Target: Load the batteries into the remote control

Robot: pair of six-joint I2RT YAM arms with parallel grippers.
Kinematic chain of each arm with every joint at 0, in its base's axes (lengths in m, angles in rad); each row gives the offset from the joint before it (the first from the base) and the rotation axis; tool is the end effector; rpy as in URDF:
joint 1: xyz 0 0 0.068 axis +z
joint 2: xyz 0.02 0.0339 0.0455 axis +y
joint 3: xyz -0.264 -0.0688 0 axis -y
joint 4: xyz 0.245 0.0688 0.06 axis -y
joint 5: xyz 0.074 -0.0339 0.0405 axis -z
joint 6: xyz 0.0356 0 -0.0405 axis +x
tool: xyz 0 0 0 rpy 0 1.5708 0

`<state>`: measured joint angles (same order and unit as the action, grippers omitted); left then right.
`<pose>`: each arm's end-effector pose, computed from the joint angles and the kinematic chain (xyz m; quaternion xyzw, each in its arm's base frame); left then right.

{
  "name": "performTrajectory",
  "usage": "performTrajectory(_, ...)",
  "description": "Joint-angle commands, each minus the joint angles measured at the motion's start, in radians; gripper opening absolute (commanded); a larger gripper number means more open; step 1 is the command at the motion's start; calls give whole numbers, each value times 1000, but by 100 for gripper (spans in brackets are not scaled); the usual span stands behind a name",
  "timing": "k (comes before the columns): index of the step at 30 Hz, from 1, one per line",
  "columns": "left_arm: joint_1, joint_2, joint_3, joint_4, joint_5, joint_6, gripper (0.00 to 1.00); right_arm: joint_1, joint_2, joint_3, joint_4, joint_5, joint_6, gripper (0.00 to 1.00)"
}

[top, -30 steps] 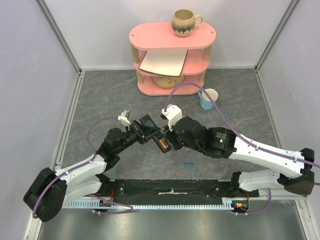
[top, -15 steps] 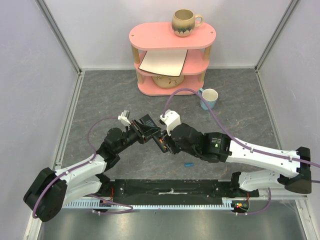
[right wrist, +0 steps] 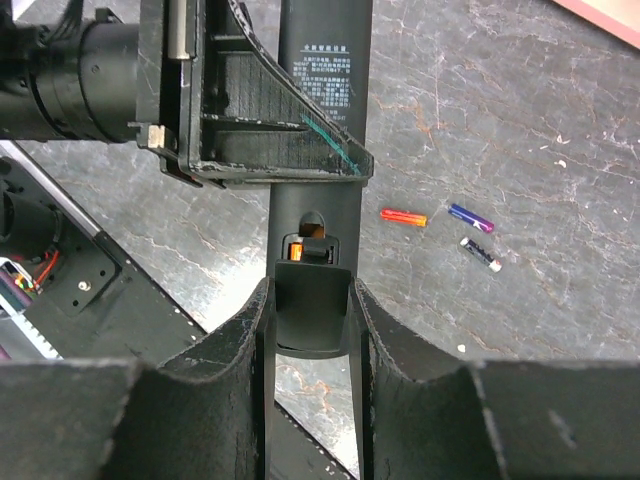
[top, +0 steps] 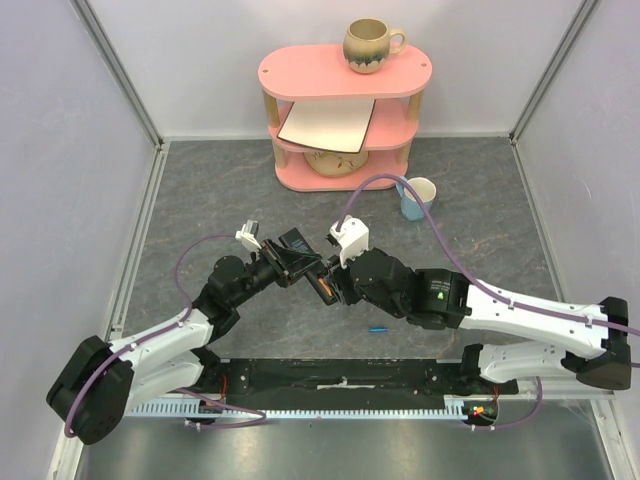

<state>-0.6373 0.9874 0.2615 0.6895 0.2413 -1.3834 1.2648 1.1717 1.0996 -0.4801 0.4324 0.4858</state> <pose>0.1606 -0.1295 0.2121 -0.1827 0.6959 -0.6297 0.2929 0.0915 0.2402 0.3432 -0.2271 0.8286 0.2456 0.4489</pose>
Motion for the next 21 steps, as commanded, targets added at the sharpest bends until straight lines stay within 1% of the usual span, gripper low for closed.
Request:
performTrajectory(1,-4,-18,12,68,4,-14,2,10,-26,0,58,45,11,0)
performTrajectory(21,-4,-27,16,70,4,-17,2,18,-26,-43,72,42,36,0)
